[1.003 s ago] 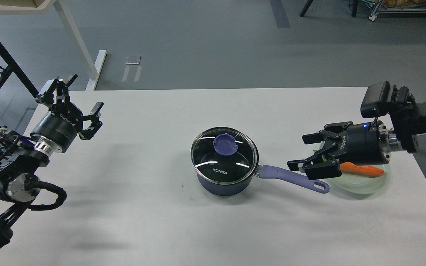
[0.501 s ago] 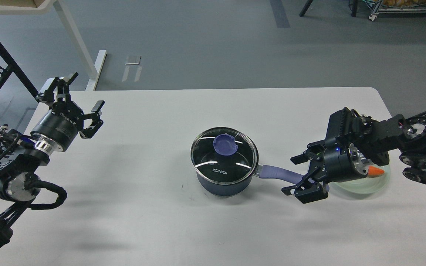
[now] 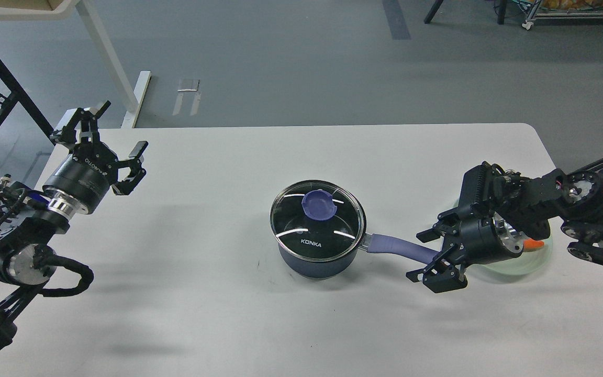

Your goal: Open pot lid

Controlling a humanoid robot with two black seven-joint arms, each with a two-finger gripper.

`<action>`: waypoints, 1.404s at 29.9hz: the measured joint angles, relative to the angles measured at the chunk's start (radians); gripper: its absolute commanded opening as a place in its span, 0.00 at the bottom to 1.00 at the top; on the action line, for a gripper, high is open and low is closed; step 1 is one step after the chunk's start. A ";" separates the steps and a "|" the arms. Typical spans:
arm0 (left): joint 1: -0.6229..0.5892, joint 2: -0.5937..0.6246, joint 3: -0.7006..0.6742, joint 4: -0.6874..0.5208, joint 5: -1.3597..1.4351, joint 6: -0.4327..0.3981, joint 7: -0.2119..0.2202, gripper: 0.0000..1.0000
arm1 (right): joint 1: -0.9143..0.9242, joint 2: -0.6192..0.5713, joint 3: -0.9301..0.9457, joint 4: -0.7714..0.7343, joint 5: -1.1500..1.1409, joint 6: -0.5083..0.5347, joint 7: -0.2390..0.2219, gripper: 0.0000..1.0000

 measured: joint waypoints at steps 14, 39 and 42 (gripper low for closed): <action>0.000 0.001 0.002 -0.014 0.008 0.004 0.000 0.99 | 0.000 -0.002 -0.003 -0.004 -0.002 -0.001 0.000 0.28; -0.573 -0.043 0.464 -0.238 1.549 0.143 -0.101 0.99 | 0.003 -0.002 -0.002 -0.006 0.000 -0.005 0.000 0.27; -0.665 -0.066 0.620 -0.210 1.662 0.225 -0.101 0.99 | 0.003 -0.002 -0.002 -0.006 0.000 -0.005 0.000 0.27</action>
